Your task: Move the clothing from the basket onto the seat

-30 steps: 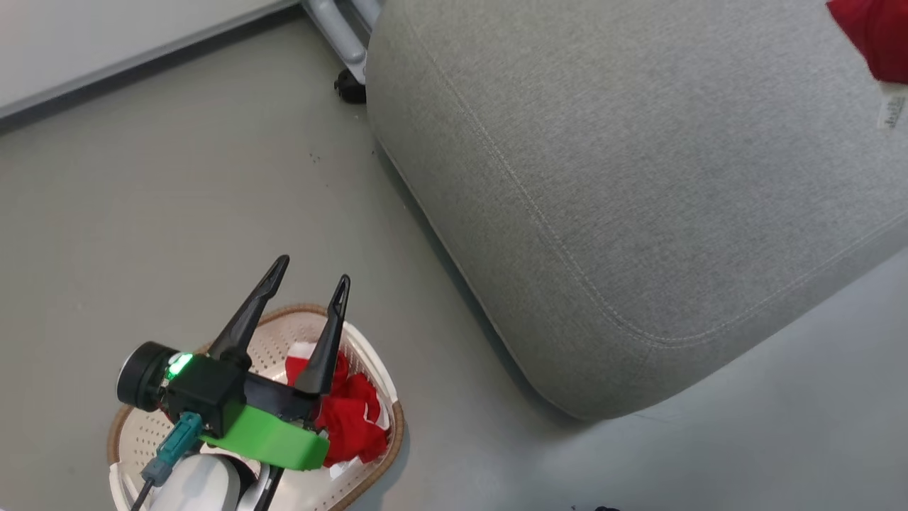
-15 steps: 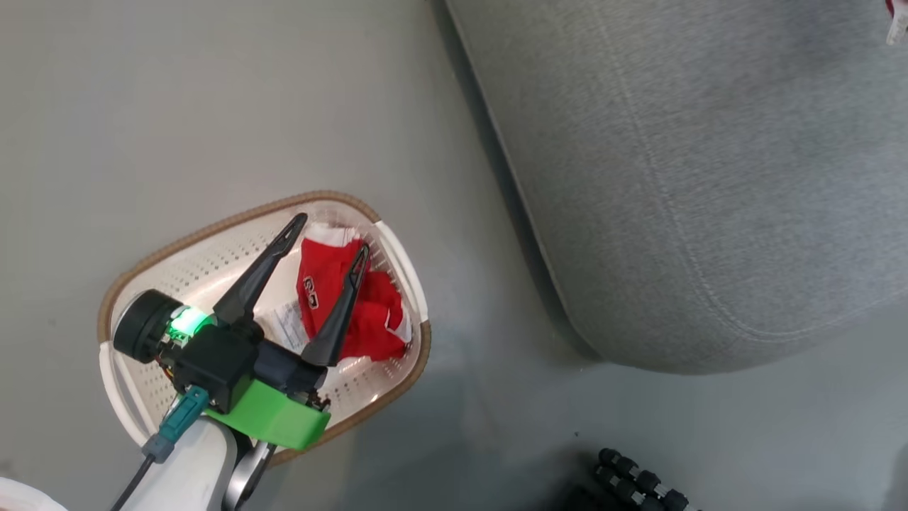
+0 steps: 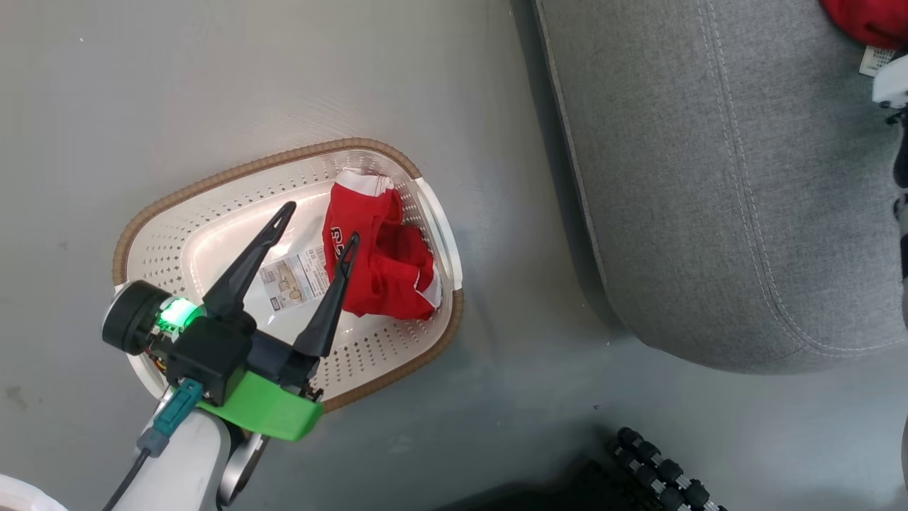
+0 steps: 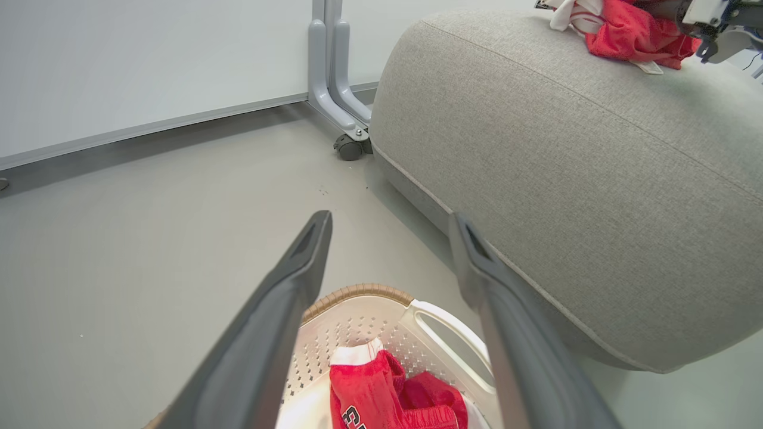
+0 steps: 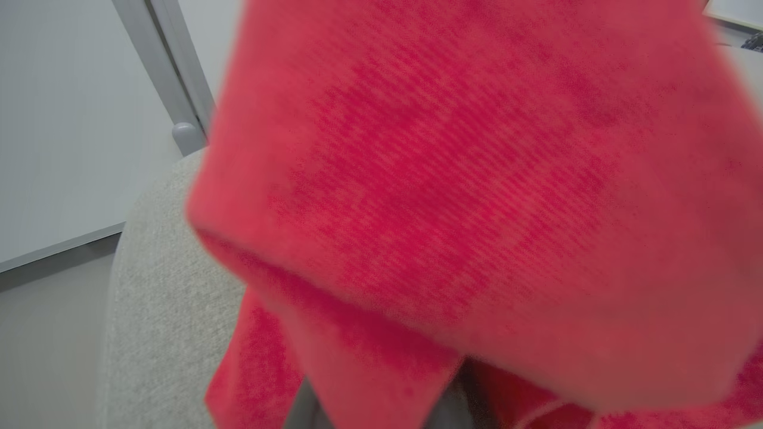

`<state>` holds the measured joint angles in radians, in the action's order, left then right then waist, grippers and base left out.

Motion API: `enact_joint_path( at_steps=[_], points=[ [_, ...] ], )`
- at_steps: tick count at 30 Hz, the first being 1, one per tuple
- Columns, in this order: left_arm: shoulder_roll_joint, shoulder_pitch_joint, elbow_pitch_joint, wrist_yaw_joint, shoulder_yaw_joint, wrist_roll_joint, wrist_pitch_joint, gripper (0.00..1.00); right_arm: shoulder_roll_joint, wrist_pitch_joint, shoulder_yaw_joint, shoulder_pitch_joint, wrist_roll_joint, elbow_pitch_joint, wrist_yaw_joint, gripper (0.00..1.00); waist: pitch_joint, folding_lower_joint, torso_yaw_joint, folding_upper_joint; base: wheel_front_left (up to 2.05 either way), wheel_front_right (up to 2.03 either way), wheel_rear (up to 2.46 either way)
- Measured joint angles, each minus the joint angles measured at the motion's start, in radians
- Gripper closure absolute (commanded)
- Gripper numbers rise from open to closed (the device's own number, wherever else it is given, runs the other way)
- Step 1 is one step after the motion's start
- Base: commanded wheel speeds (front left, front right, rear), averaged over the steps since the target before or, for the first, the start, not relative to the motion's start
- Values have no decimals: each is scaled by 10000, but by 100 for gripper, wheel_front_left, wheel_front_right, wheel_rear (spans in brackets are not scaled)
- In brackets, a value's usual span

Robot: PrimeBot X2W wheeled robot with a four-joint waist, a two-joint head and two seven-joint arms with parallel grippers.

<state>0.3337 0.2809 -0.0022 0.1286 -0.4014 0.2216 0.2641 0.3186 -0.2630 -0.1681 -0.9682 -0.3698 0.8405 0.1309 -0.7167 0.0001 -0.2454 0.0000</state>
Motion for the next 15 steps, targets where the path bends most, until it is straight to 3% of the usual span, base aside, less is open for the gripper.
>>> enact_joint_path(
  at_steps=[2,3,4,15],
  points=[
    [-8,-3,36,0,-44,-29,0,0,-69,-15,290,-118,-286,433,0,100,-12,0,4,0,0,0,0],
    [-33,-5,46,0,-31,-27,0,0,-50,-13,483,-159,-299,518,0,37,0,0,-12,0,0,0,0],
    [-50,-5,59,0,-10,-27,0,0,-10,-13,529,-202,-295,500,2,0,18,0,-32,0,0,0,0],
    [-497,9,366,0,31,113,0,0,305,-12,1214,58,-796,587,2,0,790,0,-211,0,0,0,0]
  ],
)
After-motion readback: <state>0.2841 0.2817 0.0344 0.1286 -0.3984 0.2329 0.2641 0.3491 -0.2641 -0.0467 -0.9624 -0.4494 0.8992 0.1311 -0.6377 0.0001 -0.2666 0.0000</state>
